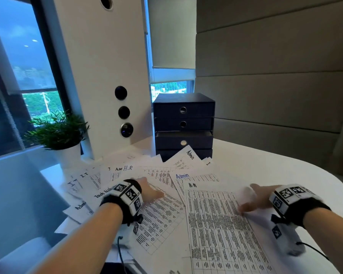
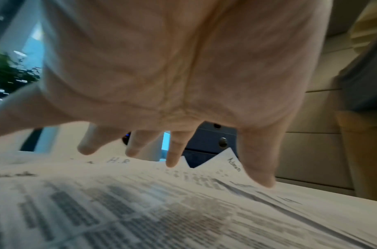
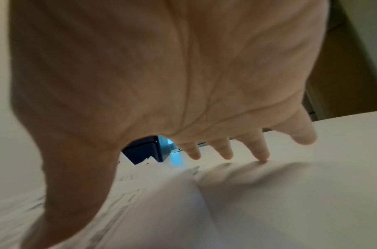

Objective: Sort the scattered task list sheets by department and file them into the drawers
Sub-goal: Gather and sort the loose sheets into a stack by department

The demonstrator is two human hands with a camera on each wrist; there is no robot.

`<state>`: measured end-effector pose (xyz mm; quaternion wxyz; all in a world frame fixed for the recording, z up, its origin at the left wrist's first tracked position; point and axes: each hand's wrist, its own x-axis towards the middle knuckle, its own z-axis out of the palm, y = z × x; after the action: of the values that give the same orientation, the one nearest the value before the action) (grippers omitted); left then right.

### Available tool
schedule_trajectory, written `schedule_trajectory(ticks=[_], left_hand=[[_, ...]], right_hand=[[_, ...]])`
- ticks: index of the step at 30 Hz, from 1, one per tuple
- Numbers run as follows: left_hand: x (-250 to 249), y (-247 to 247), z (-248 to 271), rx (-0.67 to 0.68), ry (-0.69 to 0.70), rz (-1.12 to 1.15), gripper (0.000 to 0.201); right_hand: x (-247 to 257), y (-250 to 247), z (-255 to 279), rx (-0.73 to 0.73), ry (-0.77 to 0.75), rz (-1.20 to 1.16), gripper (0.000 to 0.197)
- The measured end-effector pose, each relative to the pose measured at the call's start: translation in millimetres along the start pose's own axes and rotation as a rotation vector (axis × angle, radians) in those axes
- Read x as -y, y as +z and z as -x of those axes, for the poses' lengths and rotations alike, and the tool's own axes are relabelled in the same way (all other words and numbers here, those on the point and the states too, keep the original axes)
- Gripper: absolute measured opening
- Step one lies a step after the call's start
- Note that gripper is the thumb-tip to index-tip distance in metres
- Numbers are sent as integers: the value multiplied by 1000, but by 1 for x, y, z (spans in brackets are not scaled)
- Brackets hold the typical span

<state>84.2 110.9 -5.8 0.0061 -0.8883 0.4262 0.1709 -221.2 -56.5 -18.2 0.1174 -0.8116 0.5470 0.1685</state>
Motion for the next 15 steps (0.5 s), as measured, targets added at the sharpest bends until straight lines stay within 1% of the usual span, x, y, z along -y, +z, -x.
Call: schedule_trajectory(ticks=[3, 5, 7, 10, 11, 12, 13, 15], left_hand=[[5, -1, 3, 163, 76, -68, 100], [-4, 0, 9, 219, 148, -35, 95], [-18, 2, 12, 222, 217, 30, 86], [-34, 4, 15, 165, 286, 179, 79], [-34, 3, 15, 132, 286, 254, 78], [-30, 2, 13, 99, 249, 308, 77], [-23, 2, 11, 53, 195, 337, 76], [-6, 5, 3, -33, 39, 278, 79]], right_hand=[[6, 6, -14, -53, 16, 34, 128], [16, 9, -20, -100, 11, 61, 128], [24, 9, -22, -124, 26, 56, 119], [33, 7, -20, -150, 36, 37, 114], [34, 7, -22, -157, 36, -5, 110], [33, 6, -22, -158, 37, -50, 104], [32, 5, -23, -161, 37, -90, 96], [28, 3, -21, -171, 37, -153, 75]])
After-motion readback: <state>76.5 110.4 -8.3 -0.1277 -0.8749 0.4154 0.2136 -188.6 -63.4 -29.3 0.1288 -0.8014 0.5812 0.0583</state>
